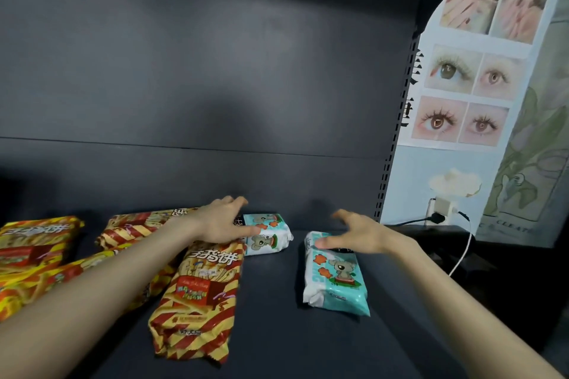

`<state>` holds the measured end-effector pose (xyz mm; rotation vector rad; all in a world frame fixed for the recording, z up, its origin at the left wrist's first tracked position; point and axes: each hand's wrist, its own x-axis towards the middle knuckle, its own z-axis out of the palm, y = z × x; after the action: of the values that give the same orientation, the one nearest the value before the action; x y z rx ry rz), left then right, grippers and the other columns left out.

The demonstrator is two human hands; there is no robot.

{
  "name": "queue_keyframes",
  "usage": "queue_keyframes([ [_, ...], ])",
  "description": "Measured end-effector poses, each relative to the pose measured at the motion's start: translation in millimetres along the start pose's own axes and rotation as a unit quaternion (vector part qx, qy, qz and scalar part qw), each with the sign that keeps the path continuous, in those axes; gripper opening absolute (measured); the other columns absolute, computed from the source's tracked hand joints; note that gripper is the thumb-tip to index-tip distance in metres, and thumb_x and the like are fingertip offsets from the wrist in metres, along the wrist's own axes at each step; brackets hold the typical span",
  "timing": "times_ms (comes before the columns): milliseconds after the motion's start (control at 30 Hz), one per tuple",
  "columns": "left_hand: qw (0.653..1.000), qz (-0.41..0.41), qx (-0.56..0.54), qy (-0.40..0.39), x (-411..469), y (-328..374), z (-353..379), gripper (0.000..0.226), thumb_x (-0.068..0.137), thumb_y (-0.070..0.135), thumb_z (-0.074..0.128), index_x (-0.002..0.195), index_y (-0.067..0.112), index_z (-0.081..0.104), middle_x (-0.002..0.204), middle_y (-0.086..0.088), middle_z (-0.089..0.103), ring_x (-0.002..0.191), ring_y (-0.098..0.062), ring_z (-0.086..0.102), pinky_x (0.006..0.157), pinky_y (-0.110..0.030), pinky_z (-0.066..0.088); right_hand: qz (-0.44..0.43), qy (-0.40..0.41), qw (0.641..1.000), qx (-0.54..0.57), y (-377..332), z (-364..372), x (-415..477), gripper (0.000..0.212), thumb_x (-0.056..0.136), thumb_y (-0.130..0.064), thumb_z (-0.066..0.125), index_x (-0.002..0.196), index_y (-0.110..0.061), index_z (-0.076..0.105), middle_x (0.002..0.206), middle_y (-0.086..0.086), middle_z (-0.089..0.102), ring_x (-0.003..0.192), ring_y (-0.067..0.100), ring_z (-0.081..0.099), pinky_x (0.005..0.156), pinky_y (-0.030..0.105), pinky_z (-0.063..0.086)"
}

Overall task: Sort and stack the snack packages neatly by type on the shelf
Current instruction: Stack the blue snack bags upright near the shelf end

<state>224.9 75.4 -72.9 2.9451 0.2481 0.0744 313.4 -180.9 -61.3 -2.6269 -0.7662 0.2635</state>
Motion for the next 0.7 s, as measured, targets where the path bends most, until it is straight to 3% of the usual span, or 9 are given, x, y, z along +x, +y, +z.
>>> queue_keyframes([
  [100,0.998,-0.041,0.03,-0.042,13.3,-0.1,3.1,0.09,0.08,0.072,0.045,0.148,0.018,0.018,0.152,-0.008,0.029,0.137,-0.027,0.031,0.109,-0.041,0.033,0.017,-0.042,0.999,0.008,7.8,1.6,11.4,0.094,0.072,-0.058,0.071,0.145,-0.017,0.028,0.14,0.002,0.048,0.124,0.019,0.05,0.101,0.03,0.041],
  [167,0.994,-0.067,0.059,-0.061,19.4,-1.2,4.6,0.096,0.078,0.077,0.041,0.149,0.017,0.016,0.152,-0.008,0.03,0.138,-0.028,0.032,0.111,-0.043,0.028,0.025,-0.062,0.997,0.028,9.5,3.4,15.8,0.093,0.071,-0.059,0.071,0.143,-0.017,0.03,0.121,-0.002,0.057,0.107,0.014,0.058,0.087,0.028,0.05],
  [267,0.989,-0.093,0.075,-0.087,25.2,-4.0,5.6,0.102,0.073,0.083,0.035,0.147,0.013,0.022,0.149,-0.006,0.036,0.135,-0.025,0.036,0.11,-0.044,0.024,0.021,-0.094,0.994,0.048,11.0,3.6,17.7,0.066,0.073,-0.059,0.069,0.117,-0.013,0.052,0.092,-0.007,0.068,0.081,0.005,0.065,0.061,0.018,0.05],
  [333,0.989,-0.092,0.076,-0.083,28.1,-5.2,4.7,0.102,0.068,0.085,0.038,0.138,0.011,0.037,0.136,-0.003,0.049,0.123,-0.021,0.046,0.104,-0.043,0.031,0.01,-0.111,0.991,0.073,12.9,3.5,19.4,0.048,0.075,-0.055,0.069,0.097,-0.015,0.059,0.078,-0.008,0.071,0.067,0.001,0.067,0.053,0.015,0.048],
  [433,0.994,-0.086,0.049,-0.053,29.3,-6.3,4.3,0.102,0.056,0.087,0.044,0.124,0.011,0.05,0.115,0.001,0.056,0.103,-0.016,0.051,0.093,-0.037,0.039,-0.01,-0.101,0.989,0.104,15.0,4.0,20.3,0.04,0.076,-0.049,0.072,0.09,-0.014,0.058,0.076,-0.007,0.071,0.064,0.0,0.068,0.055,0.014,0.049],
  [567,0.998,-0.066,0.001,0.003,26.6,-6.9,6.8,0.101,0.057,0.078,0.062,0.131,0.012,0.042,0.13,-0.004,0.05,0.114,-0.021,0.05,0.095,-0.038,0.045,-0.039,-0.07,0.986,0.144,17.2,4.5,22.0,0.04,0.073,-0.042,0.078,0.088,-0.012,0.056,0.074,-0.005,0.074,0.068,0.004,0.07,0.061,0.015,0.052],
  [700,0.998,-0.031,0.011,0.049,23.5,-1.8,8.2,0.095,0.063,0.061,0.074,0.134,0.015,0.031,0.135,-0.01,0.038,0.12,-0.029,0.045,0.094,-0.038,0.043,-0.06,0.016,0.987,0.149,15.1,2.2,26.0,0.05,0.065,-0.039,0.083,0.088,-0.01,0.048,0.077,-0.003,0.074,0.071,0.007,0.072,0.07,0.026,0.058],
])
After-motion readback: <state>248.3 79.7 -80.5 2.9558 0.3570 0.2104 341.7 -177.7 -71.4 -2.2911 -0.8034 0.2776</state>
